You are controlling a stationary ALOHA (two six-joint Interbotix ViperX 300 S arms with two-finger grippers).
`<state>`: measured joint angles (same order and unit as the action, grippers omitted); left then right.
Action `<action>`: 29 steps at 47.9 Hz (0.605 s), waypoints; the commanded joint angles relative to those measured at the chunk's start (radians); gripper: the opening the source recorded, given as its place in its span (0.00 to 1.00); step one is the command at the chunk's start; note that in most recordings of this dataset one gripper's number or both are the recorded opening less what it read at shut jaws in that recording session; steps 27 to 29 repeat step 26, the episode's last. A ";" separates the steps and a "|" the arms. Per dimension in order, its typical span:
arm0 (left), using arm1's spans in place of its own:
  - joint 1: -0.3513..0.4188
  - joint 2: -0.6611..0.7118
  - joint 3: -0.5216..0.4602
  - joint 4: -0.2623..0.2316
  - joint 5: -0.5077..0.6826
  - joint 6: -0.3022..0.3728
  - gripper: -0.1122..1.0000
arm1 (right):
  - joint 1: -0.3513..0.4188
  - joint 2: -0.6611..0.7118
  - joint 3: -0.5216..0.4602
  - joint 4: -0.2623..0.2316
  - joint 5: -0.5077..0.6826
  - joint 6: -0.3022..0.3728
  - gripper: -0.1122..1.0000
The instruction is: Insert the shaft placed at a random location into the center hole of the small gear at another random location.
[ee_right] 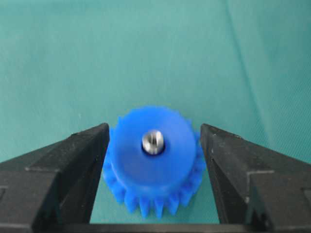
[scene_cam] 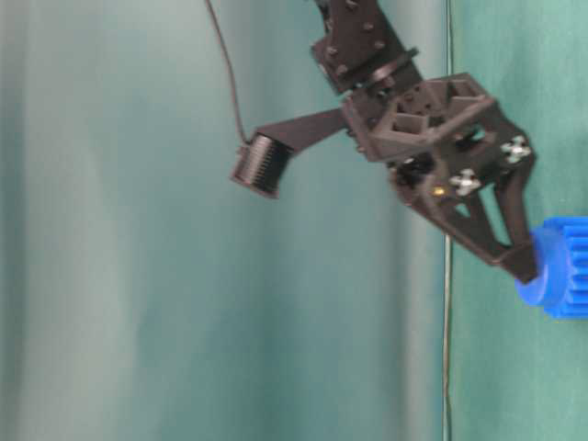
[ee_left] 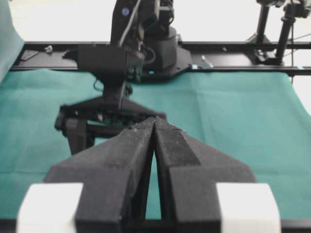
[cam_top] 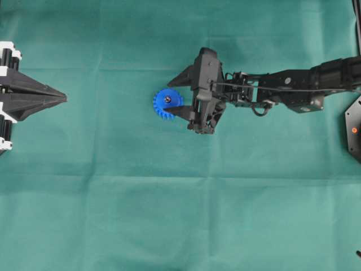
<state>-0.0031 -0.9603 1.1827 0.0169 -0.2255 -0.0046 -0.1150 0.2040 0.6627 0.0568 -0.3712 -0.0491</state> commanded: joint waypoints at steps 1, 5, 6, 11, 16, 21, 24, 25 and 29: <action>0.000 0.008 -0.021 0.002 -0.006 -0.002 0.10 | 0.002 -0.069 -0.011 0.003 0.011 -0.011 0.80; -0.002 0.008 -0.021 0.002 -0.006 -0.002 0.10 | 0.002 -0.101 -0.011 0.002 0.034 -0.011 0.80; 0.000 0.008 -0.021 0.002 -0.005 -0.002 0.10 | 0.002 -0.114 -0.011 0.000 0.041 -0.012 0.80; -0.002 0.006 -0.021 0.002 -0.006 -0.002 0.10 | 0.002 -0.147 -0.011 -0.002 0.067 -0.014 0.80; 0.000 0.006 -0.021 0.002 -0.006 -0.002 0.10 | 0.002 -0.176 -0.011 -0.003 0.091 -0.015 0.80; -0.002 0.008 -0.021 0.002 -0.006 -0.002 0.10 | 0.002 -0.204 -0.011 -0.006 0.104 -0.015 0.80; -0.002 0.008 -0.021 0.002 -0.006 -0.002 0.10 | 0.002 -0.212 -0.009 -0.009 0.106 -0.015 0.80; -0.002 0.006 -0.021 0.002 -0.006 -0.002 0.10 | 0.002 -0.212 -0.009 -0.009 0.106 -0.015 0.80; -0.002 0.006 -0.021 0.002 -0.005 -0.002 0.10 | 0.002 -0.212 -0.009 -0.009 0.106 -0.017 0.80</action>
